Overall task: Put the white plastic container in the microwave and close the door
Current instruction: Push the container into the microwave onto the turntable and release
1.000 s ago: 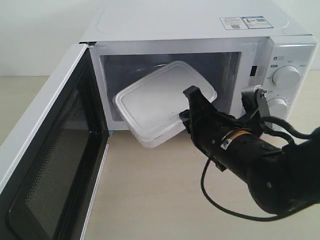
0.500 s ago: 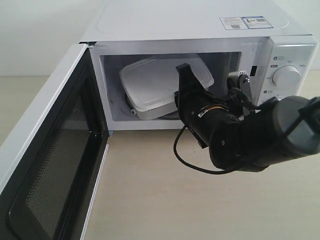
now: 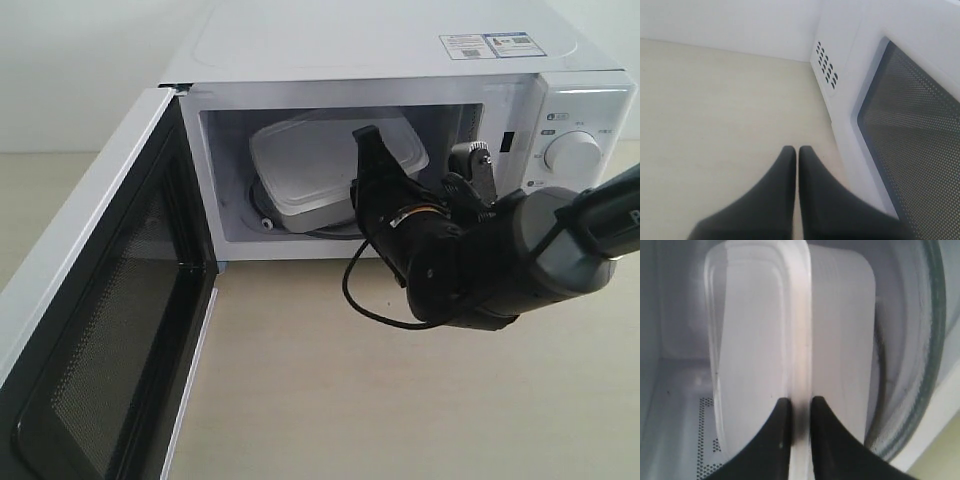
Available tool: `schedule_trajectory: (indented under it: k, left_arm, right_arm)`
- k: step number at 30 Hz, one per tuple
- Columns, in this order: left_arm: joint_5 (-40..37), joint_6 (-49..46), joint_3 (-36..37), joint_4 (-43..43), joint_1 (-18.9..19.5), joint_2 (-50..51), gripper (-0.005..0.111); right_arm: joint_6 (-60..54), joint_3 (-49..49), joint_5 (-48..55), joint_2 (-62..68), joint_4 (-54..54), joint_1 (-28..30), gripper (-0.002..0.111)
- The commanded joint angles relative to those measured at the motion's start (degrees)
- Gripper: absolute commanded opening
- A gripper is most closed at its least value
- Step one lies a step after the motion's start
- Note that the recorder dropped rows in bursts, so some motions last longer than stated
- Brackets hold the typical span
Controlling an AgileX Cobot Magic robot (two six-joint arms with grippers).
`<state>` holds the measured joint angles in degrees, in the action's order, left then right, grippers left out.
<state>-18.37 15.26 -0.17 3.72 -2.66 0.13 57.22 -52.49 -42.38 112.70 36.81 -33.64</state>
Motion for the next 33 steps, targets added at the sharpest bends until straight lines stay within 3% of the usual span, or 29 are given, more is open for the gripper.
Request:
schedule_trajectory:
  k: [1, 9, 12, 18, 23, 28, 33]
  left_arm:
    - [0.34, 0.21, 0.17, -0.12, 0.08, -0.13, 0.004]
    - [0.34, 0.21, 0.17, -0.12, 0.08, -0.13, 0.004]
    - [0.34, 0.21, 0.17, -0.12, 0.08, -0.13, 0.004]
    - [0.34, 0.21, 0.17, -0.12, 0.08, -0.13, 0.004]
    - [0.34, 0.21, 0.17, -0.12, 0.08, -0.13, 0.004]
    - [0.34, 0.21, 0.17, -0.12, 0.08, -0.13, 0.004]
    - [0.34, 0.21, 0.17, -0.12, 0.08, -0.13, 0.004]
  right_arm:
    - [-0.60, -0.31, -2.62, -0.01, -1.31, 0.70, 0.000]
    - [-0.75, -0.31, -2.47, -0.01, -1.31, 0.70, 0.001]
    - [-0.79, -0.31, -2.84, -0.01, -1.31, 0.70, 0.009]
    - [-0.79, -0.31, -3.23, -0.01, -1.53, 0.70, 0.035]
    - [-0.79, -0.31, -2.71, -0.01, -1.67, 0.70, 0.039]
    - [-0.81, -0.18, 0.95, -0.12, -6.29, 0.70, 0.039]
    - [-1.14, -0.18, 2.43, -0.12, -23.92, 0.70, 0.039]
